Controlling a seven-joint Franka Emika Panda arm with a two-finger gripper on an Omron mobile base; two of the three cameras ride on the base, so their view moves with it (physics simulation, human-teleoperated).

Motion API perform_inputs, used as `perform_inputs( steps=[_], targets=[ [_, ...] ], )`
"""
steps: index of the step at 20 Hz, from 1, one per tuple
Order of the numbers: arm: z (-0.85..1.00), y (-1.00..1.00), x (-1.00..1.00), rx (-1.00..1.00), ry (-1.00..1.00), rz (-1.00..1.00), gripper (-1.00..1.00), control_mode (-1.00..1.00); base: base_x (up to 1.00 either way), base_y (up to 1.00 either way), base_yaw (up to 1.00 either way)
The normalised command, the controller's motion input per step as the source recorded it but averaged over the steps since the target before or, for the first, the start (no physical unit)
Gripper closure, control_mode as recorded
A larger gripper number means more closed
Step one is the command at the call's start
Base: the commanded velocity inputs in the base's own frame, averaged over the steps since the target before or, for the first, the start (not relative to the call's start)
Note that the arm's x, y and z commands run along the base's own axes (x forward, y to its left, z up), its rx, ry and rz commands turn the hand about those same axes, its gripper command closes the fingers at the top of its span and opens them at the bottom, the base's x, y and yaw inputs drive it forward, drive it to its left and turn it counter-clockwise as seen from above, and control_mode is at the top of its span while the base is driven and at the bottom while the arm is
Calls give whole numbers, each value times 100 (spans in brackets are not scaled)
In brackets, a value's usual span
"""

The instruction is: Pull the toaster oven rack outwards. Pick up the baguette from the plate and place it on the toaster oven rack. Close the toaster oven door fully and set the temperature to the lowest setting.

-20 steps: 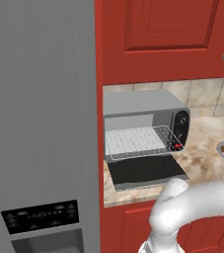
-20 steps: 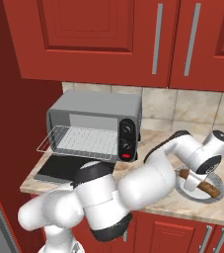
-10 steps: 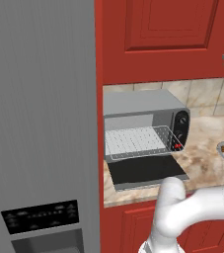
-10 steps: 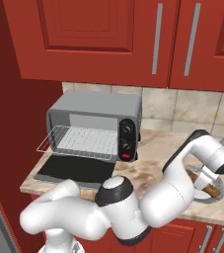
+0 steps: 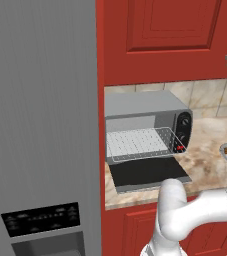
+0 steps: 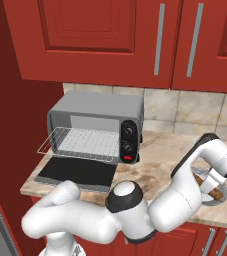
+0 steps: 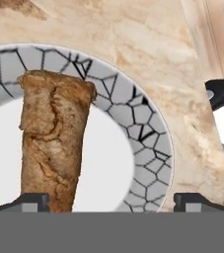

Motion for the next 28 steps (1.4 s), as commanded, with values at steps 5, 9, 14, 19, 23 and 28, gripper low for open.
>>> perform_inputs(
  steps=[5,9,14,19,23,28],
  targets=[
    [-19,0,11,2,-2,-2,-100,-100,0,0,0],
    [-17,0,16,2,-4,-3,-100,-100,0,0,0],
    [-19,0,16,2,-1,-3,-100,-100,0,0,0],
    [-21,0,17,1,0,-3,-100,-100,0,0,0],
    [-20,0,17,1,0,-3,-100,-100,0,0,0],
    [-28,0,3,0,0,-3,-100,-100,0,0,0]
  ],
)
